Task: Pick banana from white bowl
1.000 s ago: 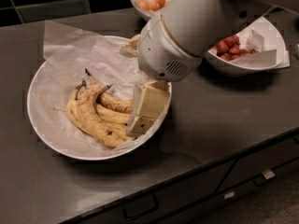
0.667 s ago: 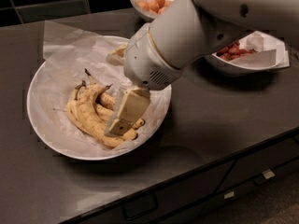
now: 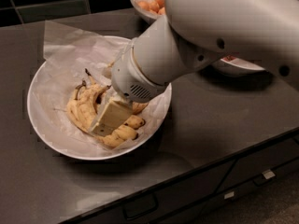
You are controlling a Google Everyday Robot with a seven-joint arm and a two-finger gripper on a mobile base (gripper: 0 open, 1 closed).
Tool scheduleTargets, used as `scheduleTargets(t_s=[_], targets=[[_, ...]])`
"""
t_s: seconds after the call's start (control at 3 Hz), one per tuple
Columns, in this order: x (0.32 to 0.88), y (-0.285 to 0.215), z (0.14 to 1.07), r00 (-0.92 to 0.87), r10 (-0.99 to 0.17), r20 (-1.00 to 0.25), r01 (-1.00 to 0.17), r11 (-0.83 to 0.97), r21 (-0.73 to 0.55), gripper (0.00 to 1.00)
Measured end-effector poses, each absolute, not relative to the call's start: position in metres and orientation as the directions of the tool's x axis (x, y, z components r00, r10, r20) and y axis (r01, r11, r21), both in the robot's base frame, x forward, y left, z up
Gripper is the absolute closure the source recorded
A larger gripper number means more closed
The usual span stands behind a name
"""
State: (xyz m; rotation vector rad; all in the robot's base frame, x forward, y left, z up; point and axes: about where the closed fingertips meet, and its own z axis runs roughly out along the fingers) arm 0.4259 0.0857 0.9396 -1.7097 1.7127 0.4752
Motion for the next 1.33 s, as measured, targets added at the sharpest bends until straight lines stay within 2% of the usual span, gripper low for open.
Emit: scheduleTargets(t_s=[0.67,1.33], targets=[[0.424,0.076,0.92,-0.064,-0.82,-0.568,-0.971,0.183,-0.155,0.24],[0.427,0.09,0.899,-0.084,-0.819,-0.567,-0.982,0.166,-0.095,0.28]])
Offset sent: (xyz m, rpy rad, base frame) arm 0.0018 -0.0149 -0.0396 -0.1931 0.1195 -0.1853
